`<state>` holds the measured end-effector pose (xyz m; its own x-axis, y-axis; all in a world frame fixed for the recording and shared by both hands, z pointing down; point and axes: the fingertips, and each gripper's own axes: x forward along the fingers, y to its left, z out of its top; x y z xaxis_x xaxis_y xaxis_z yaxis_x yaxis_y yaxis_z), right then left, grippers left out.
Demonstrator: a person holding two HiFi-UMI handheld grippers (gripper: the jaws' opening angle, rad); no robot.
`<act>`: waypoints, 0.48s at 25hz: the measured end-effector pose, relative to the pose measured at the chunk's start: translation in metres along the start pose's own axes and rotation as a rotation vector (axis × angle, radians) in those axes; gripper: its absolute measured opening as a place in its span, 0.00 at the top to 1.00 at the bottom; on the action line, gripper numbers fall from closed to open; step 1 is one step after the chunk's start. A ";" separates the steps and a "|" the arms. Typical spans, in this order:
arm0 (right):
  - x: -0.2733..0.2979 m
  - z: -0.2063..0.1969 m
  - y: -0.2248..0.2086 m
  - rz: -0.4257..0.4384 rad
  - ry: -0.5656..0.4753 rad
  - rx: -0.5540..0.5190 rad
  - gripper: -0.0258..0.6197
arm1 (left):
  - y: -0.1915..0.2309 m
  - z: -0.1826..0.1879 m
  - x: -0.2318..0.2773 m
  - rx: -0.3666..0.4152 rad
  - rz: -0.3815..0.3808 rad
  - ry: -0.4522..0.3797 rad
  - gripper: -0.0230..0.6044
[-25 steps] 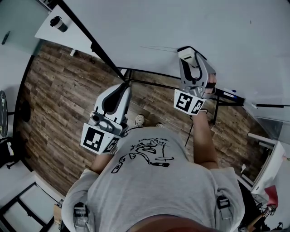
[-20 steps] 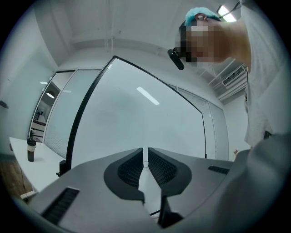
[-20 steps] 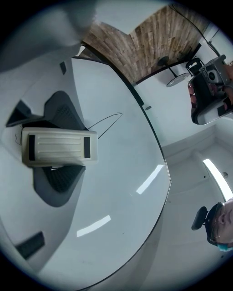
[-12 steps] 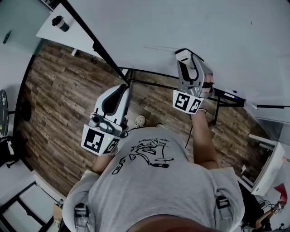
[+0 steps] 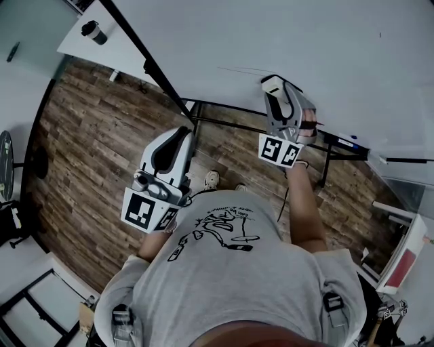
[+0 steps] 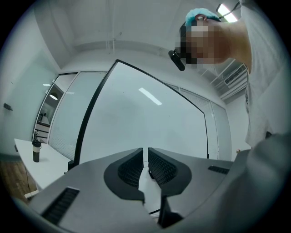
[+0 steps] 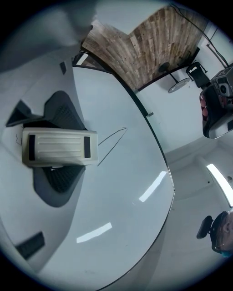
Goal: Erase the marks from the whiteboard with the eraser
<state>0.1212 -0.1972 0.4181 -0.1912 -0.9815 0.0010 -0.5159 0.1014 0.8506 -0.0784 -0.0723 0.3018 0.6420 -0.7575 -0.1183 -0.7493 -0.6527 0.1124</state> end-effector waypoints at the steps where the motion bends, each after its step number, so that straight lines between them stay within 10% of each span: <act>1: 0.000 -0.001 0.003 0.008 0.003 -0.005 0.57 | 0.000 0.000 -0.002 0.000 0.002 0.000 0.89; 12: -0.002 -0.011 0.047 0.158 0.093 -0.003 0.57 | 0.004 0.005 -0.011 0.006 0.014 -0.002 0.89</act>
<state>0.1066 -0.1921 0.4634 -0.1922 -0.9641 0.1833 -0.4831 0.2555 0.8374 -0.0898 -0.0666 0.2986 0.6309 -0.7667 -0.1190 -0.7593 -0.6416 0.1086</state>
